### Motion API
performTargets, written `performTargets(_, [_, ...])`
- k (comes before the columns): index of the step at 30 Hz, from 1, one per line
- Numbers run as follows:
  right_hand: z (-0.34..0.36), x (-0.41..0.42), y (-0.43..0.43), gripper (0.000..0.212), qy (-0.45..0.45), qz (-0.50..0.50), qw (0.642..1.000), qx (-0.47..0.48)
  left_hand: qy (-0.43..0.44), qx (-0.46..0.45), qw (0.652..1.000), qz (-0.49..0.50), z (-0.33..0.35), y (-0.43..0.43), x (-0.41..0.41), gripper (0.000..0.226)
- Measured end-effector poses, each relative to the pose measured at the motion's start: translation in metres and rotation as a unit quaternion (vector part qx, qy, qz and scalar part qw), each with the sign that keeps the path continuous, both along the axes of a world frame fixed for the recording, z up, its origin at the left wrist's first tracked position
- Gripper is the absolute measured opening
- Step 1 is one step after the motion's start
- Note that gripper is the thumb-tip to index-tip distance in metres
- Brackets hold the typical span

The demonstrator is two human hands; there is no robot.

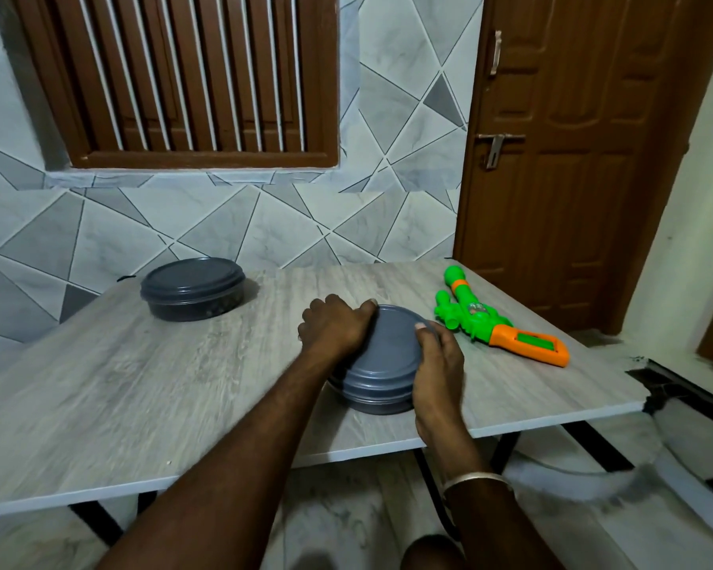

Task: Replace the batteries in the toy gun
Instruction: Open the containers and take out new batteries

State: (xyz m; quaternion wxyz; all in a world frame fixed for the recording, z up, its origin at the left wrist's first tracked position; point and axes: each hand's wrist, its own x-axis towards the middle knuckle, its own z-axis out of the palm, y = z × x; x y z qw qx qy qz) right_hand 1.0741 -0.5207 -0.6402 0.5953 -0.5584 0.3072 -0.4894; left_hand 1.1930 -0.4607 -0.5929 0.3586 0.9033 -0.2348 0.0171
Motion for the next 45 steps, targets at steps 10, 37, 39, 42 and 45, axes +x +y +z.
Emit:
performTargets(10, [0.001, -0.004, 0.002, 0.017, -0.013, -0.029, 0.999, -0.008, -0.021, 0.066, 0.997, -0.015, 0.011, -0.008, 0.006, 0.063])
performTargets(37, [0.014, -0.005, -0.010, 0.036, -0.072, -0.023, 0.987, 0.140, 0.243, -0.502, 0.830, -0.024, 0.027, 0.040, 0.033, 0.053])
performTargets(39, [0.015, -0.003, -0.012, 0.036, -0.082, -0.023, 0.986, 0.145, 0.204, -0.554, 0.807, 0.022, 0.034, 0.055, 0.039, 0.046])
performTargets(42, [0.015, 0.002, -0.010, 0.036, -0.076, -0.022, 0.987, 0.142, 0.098, -0.575, 0.809, 0.076, 0.036, 0.076, 0.049, 0.048])
performTargets(45, [0.015, 0.007, -0.008, 0.036, -0.080, -0.029, 0.985, 0.148, -0.039, -0.519, 0.850, 0.080, 0.027, 0.088, 0.059, 0.055])
